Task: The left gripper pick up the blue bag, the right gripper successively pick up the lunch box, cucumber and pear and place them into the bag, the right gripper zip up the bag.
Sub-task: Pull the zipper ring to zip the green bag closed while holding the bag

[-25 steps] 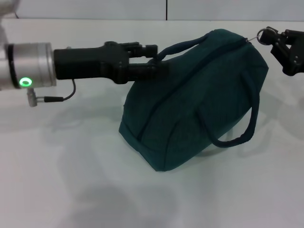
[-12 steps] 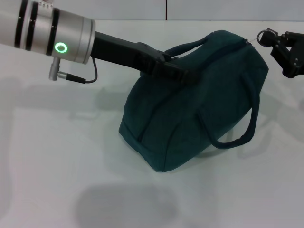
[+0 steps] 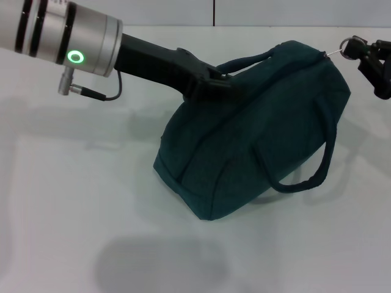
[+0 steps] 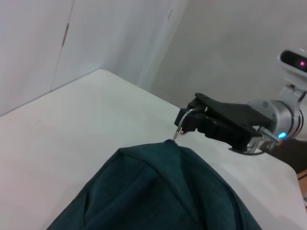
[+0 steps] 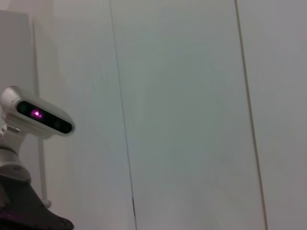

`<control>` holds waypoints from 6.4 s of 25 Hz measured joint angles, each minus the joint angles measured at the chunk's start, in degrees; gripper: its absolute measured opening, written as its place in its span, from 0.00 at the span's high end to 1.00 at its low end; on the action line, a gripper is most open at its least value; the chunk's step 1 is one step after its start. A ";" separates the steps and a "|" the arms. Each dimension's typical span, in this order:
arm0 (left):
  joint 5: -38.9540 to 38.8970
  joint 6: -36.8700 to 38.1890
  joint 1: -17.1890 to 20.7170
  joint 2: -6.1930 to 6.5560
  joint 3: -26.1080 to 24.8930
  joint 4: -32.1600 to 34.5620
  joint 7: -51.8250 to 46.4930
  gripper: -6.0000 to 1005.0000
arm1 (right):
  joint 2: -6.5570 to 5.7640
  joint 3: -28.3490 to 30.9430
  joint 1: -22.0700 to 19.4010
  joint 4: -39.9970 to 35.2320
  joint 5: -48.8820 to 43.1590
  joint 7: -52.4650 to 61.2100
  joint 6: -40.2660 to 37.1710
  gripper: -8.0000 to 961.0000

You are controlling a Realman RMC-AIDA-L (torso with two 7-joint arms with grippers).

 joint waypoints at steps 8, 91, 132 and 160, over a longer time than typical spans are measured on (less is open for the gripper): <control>0.02 2.49 -0.31 0.91 0.06 0.13 2.63 0.87 | 0.06 -0.15 0.31 -0.39 -0.08 -0.17 3.56 0.98; -0.92 8.20 -0.05 2.64 -0.54 -0.50 10.26 0.91 | 1.87 -9.81 3.38 0.44 -1.04 -6.63 23.30 0.97; -0.88 7.73 0.57 2.56 -1.23 -0.49 11.74 0.92 | 2.31 -14.02 3.64 0.94 0.06 -8.78 27.96 0.97; -0.77 6.18 1.16 1.75 -2.51 -1.02 12.10 0.92 | -1.73 -10.78 -1.59 -0.72 0.93 8.86 8.02 0.80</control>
